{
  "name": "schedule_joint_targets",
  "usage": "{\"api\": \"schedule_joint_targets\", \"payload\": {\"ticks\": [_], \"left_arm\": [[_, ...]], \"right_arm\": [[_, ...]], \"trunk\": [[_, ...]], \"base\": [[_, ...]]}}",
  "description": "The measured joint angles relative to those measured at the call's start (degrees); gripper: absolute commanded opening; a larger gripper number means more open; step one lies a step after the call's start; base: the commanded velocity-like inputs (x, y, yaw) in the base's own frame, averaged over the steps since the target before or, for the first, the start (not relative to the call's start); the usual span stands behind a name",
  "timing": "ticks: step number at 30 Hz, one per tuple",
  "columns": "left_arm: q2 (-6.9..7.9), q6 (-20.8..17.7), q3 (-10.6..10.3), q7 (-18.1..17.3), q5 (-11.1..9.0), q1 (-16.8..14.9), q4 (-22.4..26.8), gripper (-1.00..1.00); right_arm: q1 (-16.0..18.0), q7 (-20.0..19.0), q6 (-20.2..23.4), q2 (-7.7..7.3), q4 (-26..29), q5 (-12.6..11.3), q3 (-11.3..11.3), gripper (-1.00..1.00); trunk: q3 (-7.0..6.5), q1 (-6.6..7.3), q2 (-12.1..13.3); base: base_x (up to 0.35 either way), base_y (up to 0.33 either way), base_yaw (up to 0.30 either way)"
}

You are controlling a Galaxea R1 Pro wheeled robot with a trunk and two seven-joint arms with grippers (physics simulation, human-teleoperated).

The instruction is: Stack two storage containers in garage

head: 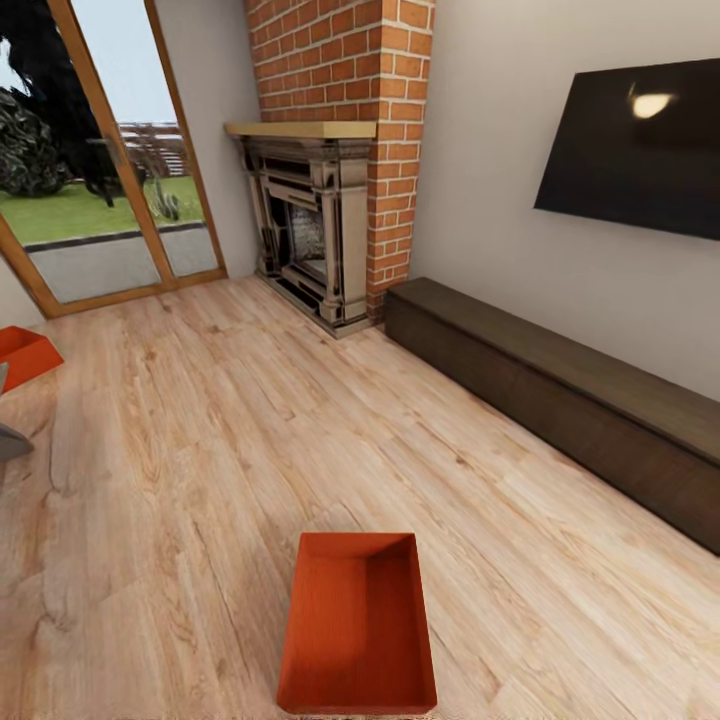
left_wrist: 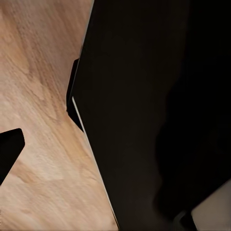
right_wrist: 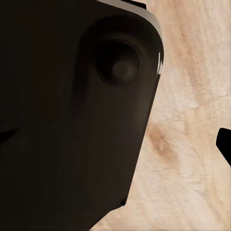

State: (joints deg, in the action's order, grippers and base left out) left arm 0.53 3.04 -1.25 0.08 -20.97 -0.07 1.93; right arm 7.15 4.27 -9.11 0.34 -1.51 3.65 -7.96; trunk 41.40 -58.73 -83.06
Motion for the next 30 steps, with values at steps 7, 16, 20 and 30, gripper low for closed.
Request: {"api": "schedule_joint_targets", "payload": {"ticks": [7, 16, 20, 30], "left_arm": [[-0.19, 0.0, 0.1, 0.0, -0.1, 0.0, 0.0, 1.0], [-0.36, 0.0, 0.2, 0.0, -0.1, 0.0, -0.1, 1.0], [-0.35, 0.0, 0.1, 0.0, -0.2, 0.0, -0.1, 1.0], [-0.32, 0.0, 0.1, 0.0, -0.2, 0.0, -0.1, 1.0]], "right_arm": [[0.0, 0.1, 0.0, -0.04, 0.0, 0.0, 0.0, 1.0], [0.0, 0.0, 0.0, -0.09, 0.0, 0.0, 0.0, 1.0], [0.0, 0.1, 0.0, -0.09, 0.0, -0.1, 0.2, 1.0], [0.0, -0.2, 0.1, -0.11, 0.0, -0.2, 0.1, 1.0]], "trunk": [[0.64, 0.0, 0.0], [1.46, 0.0, 0.0], [1.83, 0.0, 0.0], [2.75, 0.0, 0.0]], "base": [[0.0, 0.0, 0.0], [0.0, 0.0, 0.0], [0.0, 0.0, 0.0], [0.0, 0.0, 0.0]]}}
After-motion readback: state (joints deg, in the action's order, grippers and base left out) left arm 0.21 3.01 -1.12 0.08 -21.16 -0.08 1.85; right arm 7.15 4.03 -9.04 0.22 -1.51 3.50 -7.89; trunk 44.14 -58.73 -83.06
